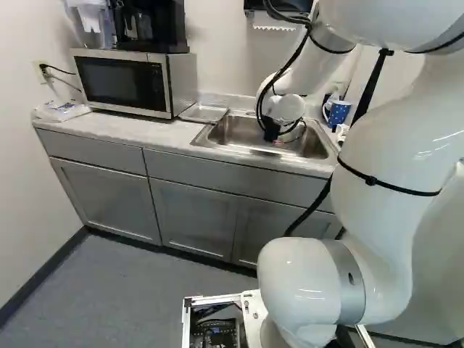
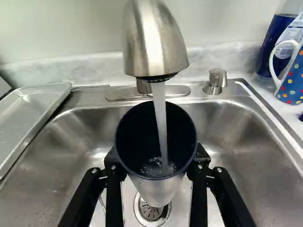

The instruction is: Rinse the cup and place it in the tray

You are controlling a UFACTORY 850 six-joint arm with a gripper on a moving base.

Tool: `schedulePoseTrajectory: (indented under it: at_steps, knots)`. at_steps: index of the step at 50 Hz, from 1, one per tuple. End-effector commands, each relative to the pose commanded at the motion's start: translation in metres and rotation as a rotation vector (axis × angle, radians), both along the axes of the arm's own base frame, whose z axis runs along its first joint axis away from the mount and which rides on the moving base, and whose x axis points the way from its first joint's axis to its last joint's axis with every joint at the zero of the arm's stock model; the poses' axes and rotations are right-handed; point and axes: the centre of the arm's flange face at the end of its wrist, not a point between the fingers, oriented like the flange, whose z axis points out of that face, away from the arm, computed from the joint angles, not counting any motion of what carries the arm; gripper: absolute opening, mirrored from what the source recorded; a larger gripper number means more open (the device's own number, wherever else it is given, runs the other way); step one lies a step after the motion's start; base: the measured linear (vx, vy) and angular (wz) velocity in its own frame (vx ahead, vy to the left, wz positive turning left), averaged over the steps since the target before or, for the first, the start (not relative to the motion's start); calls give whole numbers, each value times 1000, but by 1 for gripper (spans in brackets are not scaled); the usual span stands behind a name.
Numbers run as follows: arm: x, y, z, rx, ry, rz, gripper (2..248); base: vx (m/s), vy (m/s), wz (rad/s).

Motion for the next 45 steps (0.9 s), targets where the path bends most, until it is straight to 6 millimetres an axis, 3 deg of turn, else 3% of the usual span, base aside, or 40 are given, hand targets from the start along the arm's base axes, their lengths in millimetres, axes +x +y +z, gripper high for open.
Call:
schedulePoseTrajectory:
  at_steps: [45]
  knots:
    - [0, 0, 0, 0, 0, 0, 126, 0, 0, 0]
